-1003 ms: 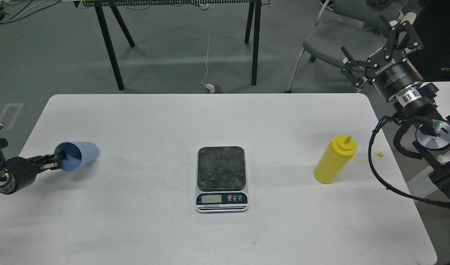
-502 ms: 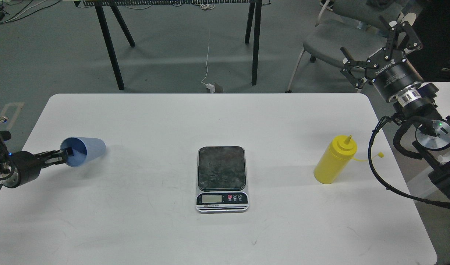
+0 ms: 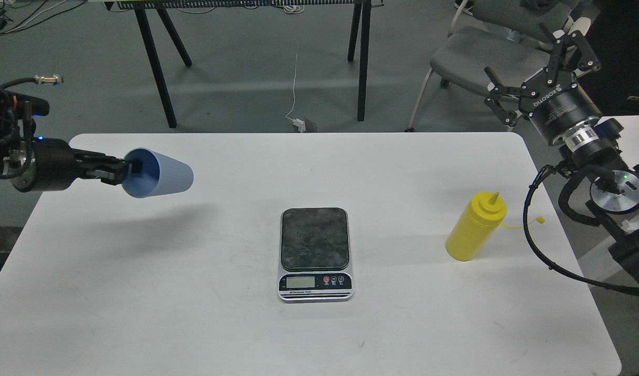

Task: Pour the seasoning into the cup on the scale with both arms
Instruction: 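Lift the blue cup with the left gripper toward the scale, then lower the blue cup onto the scale and open the left gripper, then withdraw the left gripper up and away from the cup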

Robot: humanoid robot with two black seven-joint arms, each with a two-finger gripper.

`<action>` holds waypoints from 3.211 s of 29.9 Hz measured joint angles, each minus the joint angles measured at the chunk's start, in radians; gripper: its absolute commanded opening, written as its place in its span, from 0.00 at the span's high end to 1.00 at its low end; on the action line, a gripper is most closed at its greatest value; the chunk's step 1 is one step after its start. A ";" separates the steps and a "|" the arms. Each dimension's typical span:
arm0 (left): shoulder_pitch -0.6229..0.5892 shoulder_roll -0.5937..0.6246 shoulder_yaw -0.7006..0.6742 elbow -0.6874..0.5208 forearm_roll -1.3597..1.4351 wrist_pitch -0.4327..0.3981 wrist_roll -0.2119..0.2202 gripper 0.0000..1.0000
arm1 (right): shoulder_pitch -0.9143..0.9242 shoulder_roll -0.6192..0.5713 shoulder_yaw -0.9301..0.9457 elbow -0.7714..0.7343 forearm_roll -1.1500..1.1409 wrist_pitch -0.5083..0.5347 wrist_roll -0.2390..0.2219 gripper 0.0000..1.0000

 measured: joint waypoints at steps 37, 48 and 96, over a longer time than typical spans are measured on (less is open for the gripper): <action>-0.267 -0.528 0.206 -0.067 0.238 -0.014 0.000 0.89 | -0.042 0.001 0.061 -0.011 0.000 0.000 0.012 0.00; -0.258 -0.588 0.233 -0.003 0.241 -0.014 0.000 0.89 | -0.055 0.005 0.084 -0.011 0.031 0.000 0.020 0.00; -0.112 -0.300 -0.322 0.602 -1.387 -0.013 0.000 0.12 | -0.588 -0.294 0.147 0.030 0.209 0.000 -0.062 0.00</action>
